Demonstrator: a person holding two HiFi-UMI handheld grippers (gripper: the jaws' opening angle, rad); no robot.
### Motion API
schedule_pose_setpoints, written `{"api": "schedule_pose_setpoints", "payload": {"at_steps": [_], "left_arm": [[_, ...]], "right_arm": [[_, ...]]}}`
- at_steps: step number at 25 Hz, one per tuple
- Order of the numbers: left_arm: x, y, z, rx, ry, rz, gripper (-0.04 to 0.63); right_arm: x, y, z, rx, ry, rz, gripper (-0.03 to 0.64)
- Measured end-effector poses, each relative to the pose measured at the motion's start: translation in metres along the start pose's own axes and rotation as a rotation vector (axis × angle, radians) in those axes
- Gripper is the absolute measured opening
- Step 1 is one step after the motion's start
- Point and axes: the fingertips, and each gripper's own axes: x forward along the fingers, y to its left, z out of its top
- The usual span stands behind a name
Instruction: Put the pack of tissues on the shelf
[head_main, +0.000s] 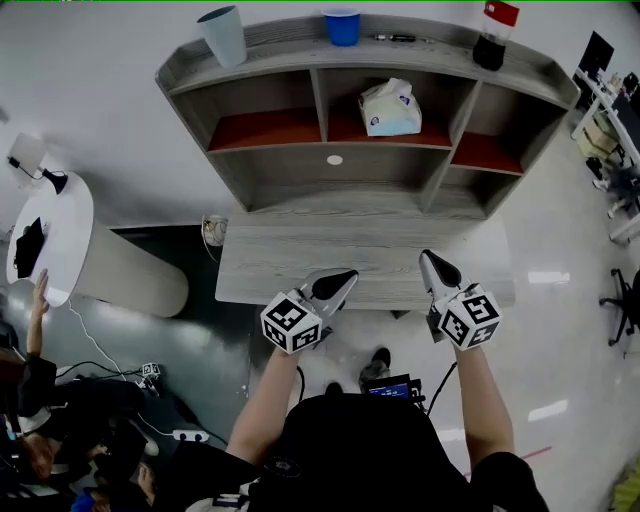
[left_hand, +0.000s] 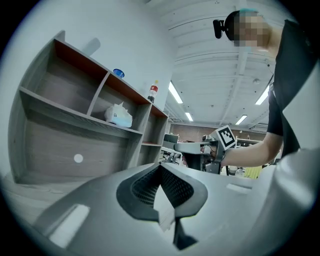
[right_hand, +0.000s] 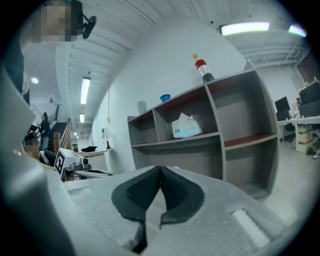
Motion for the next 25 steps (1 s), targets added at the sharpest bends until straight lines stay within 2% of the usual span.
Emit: {"api": "schedule_pose_setpoints", "payload": {"at_steps": [6, 10, 15, 25], "left_arm": [[-0.032, -0.007, -0.008, -0.017, -0.011, 0.005, 0.0], [-0.048, -0.014, -0.001, -0.049, -0.09, 0.015, -0.007], [-0.061, -0.025, 0.005, -0.041, -0.121, 0.017, -0.009], [-0.075, -0.045, -0.003, -0.009, -0.092, 0.01, -0.009]], "right_arm": [[-0.02, 0.032, -0.016, 0.008, 0.019, -0.038, -0.003], [-0.034, 0.048, -0.024, 0.014, 0.014, -0.067, -0.003], [-0.053, 0.062, -0.028, 0.015, -0.002, -0.096, -0.003], [-0.077, 0.08, -0.038, 0.026, -0.01, -0.133, -0.003]]}}
